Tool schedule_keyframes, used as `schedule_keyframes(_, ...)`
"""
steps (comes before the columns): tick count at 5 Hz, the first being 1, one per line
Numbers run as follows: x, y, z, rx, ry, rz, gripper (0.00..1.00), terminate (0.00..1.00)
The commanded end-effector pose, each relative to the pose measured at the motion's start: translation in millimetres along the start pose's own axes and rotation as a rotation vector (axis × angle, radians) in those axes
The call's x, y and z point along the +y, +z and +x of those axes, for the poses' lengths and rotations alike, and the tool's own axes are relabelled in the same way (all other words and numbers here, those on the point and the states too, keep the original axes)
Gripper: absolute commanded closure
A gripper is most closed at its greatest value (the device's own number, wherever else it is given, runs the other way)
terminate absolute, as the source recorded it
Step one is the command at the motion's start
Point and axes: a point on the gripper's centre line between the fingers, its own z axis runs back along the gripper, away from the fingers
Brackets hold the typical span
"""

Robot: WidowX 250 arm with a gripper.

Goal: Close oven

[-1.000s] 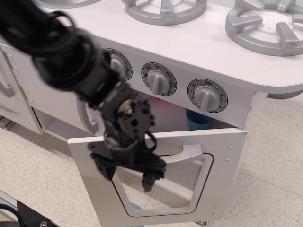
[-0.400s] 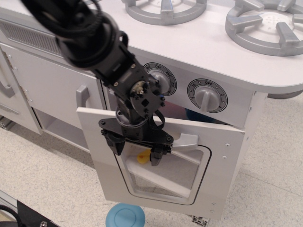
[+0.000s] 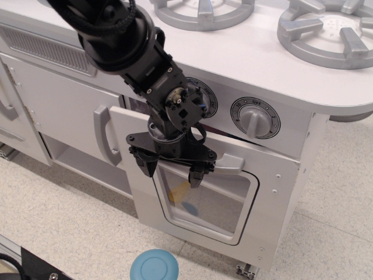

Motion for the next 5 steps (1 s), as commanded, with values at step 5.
schedule_keyframes(5, 12, 34, 0, -0.064, -0.030, -0.047, 0.00, 0.00)
